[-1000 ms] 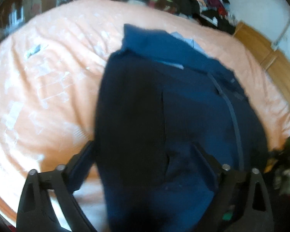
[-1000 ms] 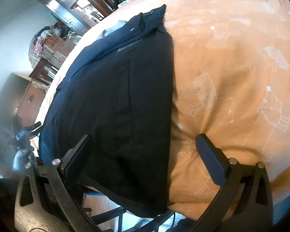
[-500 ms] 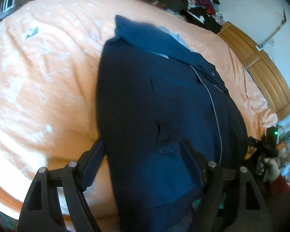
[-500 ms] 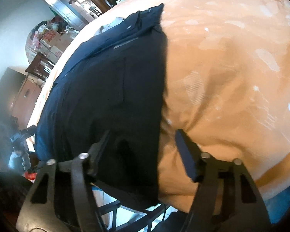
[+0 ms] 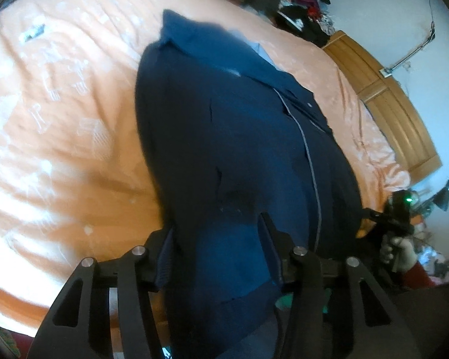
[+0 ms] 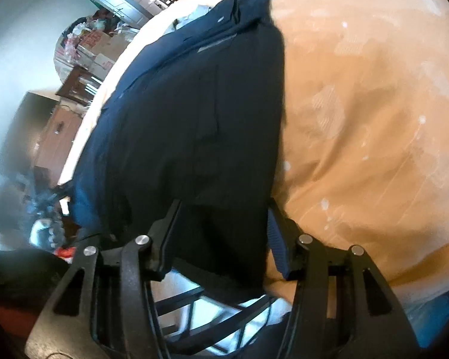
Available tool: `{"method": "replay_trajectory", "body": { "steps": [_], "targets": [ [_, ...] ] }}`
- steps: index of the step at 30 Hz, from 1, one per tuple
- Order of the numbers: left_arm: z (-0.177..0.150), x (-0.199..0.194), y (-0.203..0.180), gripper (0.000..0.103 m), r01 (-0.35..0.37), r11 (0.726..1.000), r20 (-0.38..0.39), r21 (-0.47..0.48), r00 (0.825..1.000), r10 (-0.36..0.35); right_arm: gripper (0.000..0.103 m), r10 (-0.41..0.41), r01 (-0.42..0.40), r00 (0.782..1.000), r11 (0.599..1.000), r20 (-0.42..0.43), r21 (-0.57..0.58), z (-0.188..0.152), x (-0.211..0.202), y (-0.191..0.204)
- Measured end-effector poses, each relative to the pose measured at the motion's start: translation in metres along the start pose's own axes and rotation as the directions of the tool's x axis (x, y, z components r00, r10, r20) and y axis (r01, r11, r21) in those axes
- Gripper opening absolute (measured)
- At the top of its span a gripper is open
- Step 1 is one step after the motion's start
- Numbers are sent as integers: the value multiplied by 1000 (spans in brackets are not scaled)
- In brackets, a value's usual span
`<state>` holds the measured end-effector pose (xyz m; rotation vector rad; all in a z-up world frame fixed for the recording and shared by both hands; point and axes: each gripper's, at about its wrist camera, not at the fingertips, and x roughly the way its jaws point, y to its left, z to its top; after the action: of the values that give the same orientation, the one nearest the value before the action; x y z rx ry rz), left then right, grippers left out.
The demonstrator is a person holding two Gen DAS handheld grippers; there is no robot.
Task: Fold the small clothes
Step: 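Grasp the jacket hem with both grippers and lift it toward the collar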
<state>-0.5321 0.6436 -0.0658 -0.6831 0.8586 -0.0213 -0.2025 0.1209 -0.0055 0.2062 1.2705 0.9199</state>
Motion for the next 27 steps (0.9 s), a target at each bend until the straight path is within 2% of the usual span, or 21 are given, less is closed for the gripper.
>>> {"method": "replay_trajectory", "body": {
  "steps": [3, 6, 10, 15, 18, 20, 22, 24, 27],
  "targets": [
    [-3, -4, 6, 52, 84, 996, -9, -34, 996, -85, 53, 101, -100, 995, 993, -11, 60, 0, -3, -6],
    [-10, -5, 10, 52, 137, 990, -24, -42, 990, -138, 53, 175, -171, 984, 980, -25, 105, 0, -2, -11],
    [-21, 5, 15, 47, 133, 990, -68, -49, 988, -136, 53, 133, -125, 985, 989, -109, 76, -5, 15, -8],
    [-24, 2, 8, 47, 212, 975, -50, -61, 975, -215, 54, 194, -182, 976, 977, -104, 115, -8, 18, 1],
    [-28, 12, 4, 46, 186, 982, -101, -38, 977, -189, 54, 135, -123, 981, 988, -142, 90, -13, 22, 2],
    [-31, 19, 7, 42, 197, 979, -114, -53, 973, -202, 54, 114, -99, 981, 990, -159, 96, -14, 29, -1],
    [-30, 20, 3, 39, 210, 975, -105, -67, 971, -216, 54, 89, -77, 981, 994, -174, 73, -14, 30, 4],
    [-31, 17, -4, 32, 237, 969, -88, -68, 966, -243, 53, 106, -98, 979, 994, -174, 52, -12, 22, 14],
    [-34, 7, -11, 28, 249, 967, -67, -48, 966, -252, 49, 121, -116, 980, 993, -159, 37, -10, 9, 19]
  ]
}}
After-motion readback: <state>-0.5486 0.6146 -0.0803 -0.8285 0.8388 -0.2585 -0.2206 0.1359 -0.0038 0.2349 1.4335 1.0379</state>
